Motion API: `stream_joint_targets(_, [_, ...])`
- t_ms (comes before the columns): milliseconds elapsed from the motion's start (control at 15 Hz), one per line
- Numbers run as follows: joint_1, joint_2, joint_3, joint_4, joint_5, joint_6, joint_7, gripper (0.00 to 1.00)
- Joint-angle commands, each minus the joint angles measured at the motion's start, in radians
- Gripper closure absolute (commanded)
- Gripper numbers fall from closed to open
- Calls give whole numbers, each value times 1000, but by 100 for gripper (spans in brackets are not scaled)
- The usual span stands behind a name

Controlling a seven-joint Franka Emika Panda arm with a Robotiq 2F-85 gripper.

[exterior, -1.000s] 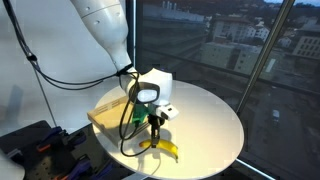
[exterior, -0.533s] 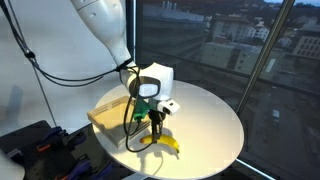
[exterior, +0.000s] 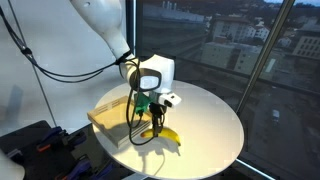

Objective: Pick up the banana and place it in the wooden tray

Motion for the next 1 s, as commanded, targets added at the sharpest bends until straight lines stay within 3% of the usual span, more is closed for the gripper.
stream_joint_targets(0, [-2,-74,6,-41,-30,-18,-14,86])
stream_joint_targets(933, [18,-245,48,-155,-109,-5,-37,86])
